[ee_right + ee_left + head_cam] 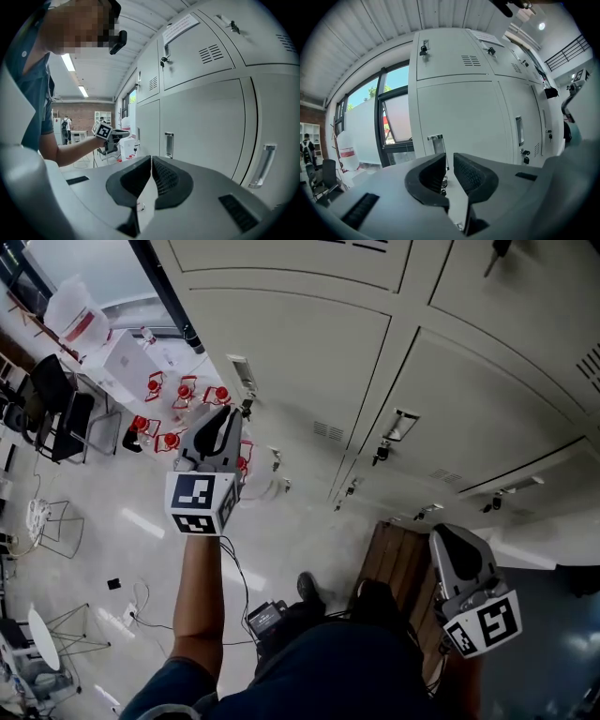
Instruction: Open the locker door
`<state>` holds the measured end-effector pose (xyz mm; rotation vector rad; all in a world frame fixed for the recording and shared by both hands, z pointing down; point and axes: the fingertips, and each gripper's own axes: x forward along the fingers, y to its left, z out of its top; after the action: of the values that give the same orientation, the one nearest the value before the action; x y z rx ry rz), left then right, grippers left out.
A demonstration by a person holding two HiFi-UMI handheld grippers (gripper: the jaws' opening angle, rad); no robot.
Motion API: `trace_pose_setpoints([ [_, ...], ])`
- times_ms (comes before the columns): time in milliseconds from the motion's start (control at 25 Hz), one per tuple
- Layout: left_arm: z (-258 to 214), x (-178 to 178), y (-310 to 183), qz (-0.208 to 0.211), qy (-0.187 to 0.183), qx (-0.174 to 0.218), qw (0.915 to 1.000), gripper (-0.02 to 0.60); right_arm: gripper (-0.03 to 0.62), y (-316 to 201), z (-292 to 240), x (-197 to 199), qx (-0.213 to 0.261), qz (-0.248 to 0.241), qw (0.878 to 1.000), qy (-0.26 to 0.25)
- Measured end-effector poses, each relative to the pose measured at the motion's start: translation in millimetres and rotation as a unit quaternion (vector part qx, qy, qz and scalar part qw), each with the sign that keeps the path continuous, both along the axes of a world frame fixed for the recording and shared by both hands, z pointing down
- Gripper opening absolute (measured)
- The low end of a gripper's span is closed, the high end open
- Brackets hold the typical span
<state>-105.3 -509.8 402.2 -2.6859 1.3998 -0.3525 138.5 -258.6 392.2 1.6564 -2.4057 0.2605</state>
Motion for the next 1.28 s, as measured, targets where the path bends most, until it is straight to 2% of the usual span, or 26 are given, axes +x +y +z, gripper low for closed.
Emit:
trace_pose_setpoints([
  [320, 15.4, 3.8, -37.6, -0.016, 0.003, -0.007, 0.9998, 0.067, 0.037, -1.1, 13.6, 7.6, -0.017, 0.022, 1.000, 0.002],
  [760, 30.6, 10.2, -81.6, -0.049, -0.005, 0.003, 0.9988, 0.152, 0.037, -4.4, 32.0, 12.1, -0.038, 0.038, 0.999, 0.003],
  [1000, 37.0, 5.4, -100.2, -0.078, -0.034, 0.022, 0.9961, 0.156, 0.037, -8.3, 36.3, 9.0, -0.044, 0.040, 0.998, 0.003],
  [1280, 39.7, -3.6, -109.8, -0.095, -0.033, 0.043, 0.9940, 0.160, 0.037, -13.2, 37.8, 2.2, -0.047, 0.040, 0.998, 0.005],
])
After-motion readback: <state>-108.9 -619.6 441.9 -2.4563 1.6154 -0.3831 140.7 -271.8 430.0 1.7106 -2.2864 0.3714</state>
